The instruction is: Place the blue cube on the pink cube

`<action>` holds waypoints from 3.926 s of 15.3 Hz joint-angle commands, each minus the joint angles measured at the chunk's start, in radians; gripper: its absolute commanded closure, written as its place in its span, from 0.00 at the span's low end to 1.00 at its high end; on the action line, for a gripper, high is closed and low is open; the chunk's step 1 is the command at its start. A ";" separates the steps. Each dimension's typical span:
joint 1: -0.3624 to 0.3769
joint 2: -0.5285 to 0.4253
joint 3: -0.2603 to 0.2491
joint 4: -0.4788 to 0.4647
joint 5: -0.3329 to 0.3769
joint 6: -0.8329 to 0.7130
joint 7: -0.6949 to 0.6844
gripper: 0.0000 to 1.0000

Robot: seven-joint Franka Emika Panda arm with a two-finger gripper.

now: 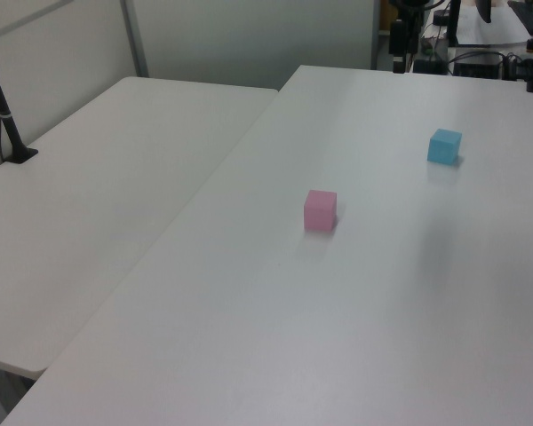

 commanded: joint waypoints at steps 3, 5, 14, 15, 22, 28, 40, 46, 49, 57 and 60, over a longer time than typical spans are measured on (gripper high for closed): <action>0.007 0.001 -0.001 -0.006 0.015 -0.003 0.013 0.00; 0.005 0.000 -0.001 -0.006 0.015 -0.004 0.013 0.00; -0.093 -0.032 -0.004 -0.012 0.015 -0.022 -0.006 0.00; -0.123 -0.036 -0.004 -0.012 0.015 -0.027 -0.029 0.00; -0.333 -0.127 -0.009 -0.113 0.013 -0.027 -0.186 0.00; -0.403 -0.196 -0.009 -0.345 0.010 0.173 -0.227 0.00; -0.455 -0.046 -0.009 -0.659 -0.008 0.674 -0.209 0.00; -0.456 0.024 -0.009 -0.658 -0.010 0.729 -0.209 0.00; -0.456 0.066 -0.009 -0.670 -0.025 0.780 -0.215 0.00; -0.462 0.075 -0.009 -0.699 -0.045 0.832 -0.295 0.61; -0.472 0.064 -0.009 -0.699 -0.045 0.826 -0.316 0.84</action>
